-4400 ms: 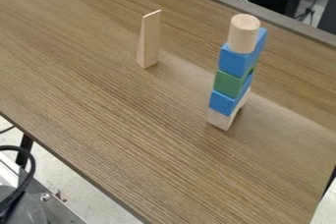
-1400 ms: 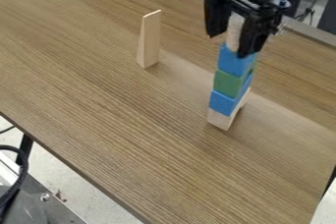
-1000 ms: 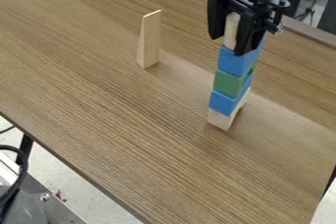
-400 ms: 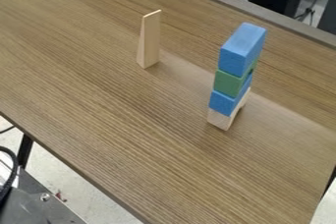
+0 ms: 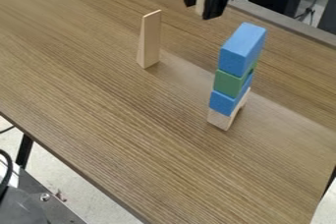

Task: Take the cyclinder and place in the table

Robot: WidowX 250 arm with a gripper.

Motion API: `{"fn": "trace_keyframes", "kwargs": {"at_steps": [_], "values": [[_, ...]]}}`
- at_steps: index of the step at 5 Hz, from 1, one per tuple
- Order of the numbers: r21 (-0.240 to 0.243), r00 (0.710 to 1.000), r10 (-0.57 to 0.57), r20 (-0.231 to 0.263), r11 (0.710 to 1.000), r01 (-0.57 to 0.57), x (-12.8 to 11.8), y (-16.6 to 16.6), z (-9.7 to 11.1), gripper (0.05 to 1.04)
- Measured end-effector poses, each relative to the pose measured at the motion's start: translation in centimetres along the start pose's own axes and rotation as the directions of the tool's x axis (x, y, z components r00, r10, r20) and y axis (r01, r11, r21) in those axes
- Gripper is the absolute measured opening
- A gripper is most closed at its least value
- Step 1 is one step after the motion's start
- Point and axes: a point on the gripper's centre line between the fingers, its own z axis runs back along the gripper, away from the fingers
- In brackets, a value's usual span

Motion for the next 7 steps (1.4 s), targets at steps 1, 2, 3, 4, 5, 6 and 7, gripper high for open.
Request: {"fn": "trace_keyframes", "kwargs": {"at_steps": [1, 2, 3, 4, 5, 6, 7], "values": [[0.002, 0.999, -0.017, -0.028, 1.0, 0.017, 0.7, 0.4, -1.7, 0.564], [0.008, 0.999, -0.012, -0.047, 1.0, 0.013, 0.9, 0.9, -3.1, 0.564], [0.012, 1.0, 0.015, -0.007, 1.0, -0.015, 1.5, 1.6, -4.0, 0.564], [0.063, 0.999, 0.012, 0.035, 0.998, -0.014, 2.4, 2.5, -5.4, 0.564], [0.076, 1.0, 0.004, 0.028, 0.997, -0.006, 2.8, 2.9, -7.4, 0.564], [0.086, 1.0, -0.004, 0.022, 0.996, 0.002, 3.4, 3.3, -8.6, 0.564], [0.072, 0.999, 0.001, 0.035, 0.997, -0.004, 3.6, 3.2, -8.6, 0.639]]}}
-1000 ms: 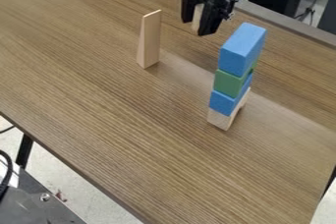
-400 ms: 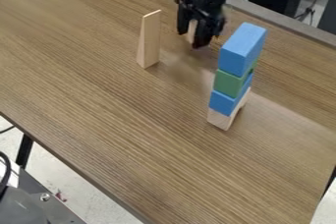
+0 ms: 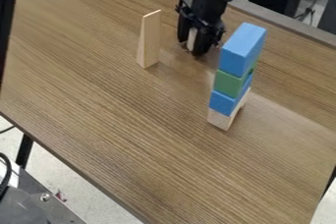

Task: Take the cyclinder and place in the table

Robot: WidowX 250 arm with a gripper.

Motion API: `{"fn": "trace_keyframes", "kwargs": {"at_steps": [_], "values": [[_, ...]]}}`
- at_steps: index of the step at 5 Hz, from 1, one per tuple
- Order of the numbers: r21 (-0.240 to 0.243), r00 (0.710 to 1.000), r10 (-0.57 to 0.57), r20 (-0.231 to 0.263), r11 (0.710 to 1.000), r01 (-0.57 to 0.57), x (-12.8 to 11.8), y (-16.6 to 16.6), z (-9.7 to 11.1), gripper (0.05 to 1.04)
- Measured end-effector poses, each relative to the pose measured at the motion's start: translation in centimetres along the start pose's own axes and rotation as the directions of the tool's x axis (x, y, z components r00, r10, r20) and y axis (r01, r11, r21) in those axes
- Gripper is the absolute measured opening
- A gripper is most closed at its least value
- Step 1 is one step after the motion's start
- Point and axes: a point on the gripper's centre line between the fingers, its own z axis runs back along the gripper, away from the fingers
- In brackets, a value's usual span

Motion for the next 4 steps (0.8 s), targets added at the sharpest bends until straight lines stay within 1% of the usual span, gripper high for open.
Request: {"fn": "trace_keyframes", "kwargs": {"at_steps": [1, 2, 3, 4], "values": [[-0.024, 1.0, 0.017, -0.001, 1.0, -0.017, -0.2, -0.1, -0.1, 0.933], [-0.03, 1.0, 0.012, -0.007, 0.999, -0.012, -0.3, -0.1, -0.1, 1.003], [-0.041, 0.997, 0.069, 0.033, 0.997, -0.068, -0.7, -0.2, 1.8, 1.001], [-0.042, 0.987, 0.148, 0.065, 0.989, -0.145, -2.1, 0.1, 4.3, 1.001]]}}
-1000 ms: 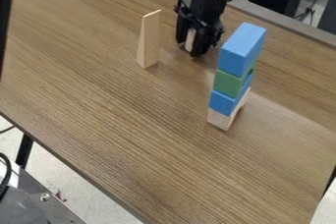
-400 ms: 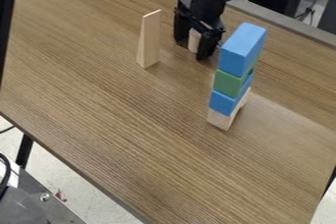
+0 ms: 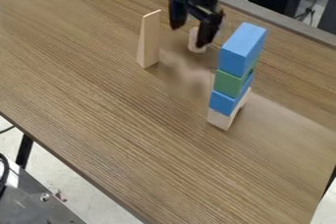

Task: Take the cyclinder and place in the table

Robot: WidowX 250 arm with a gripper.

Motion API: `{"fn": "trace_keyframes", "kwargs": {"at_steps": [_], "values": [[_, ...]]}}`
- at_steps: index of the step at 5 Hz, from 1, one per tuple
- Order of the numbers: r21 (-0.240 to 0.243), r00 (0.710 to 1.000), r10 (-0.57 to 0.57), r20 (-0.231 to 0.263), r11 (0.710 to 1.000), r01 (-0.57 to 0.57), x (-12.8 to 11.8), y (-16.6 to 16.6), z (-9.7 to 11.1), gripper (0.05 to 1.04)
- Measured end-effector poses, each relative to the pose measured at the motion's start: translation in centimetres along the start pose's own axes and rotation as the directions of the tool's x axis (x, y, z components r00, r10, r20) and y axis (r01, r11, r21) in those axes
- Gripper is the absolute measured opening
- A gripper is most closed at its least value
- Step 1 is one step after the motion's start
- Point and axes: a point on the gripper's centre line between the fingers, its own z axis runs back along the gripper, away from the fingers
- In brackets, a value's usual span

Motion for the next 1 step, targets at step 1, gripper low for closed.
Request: {"fn": "trace_keyframes", "kwargs": {"at_steps": [1], "values": [[0.02, 0.994, 0.016, 0.112, 1.0, -0.019, -1.06, -0.21, 4.85, 1.001]]}}
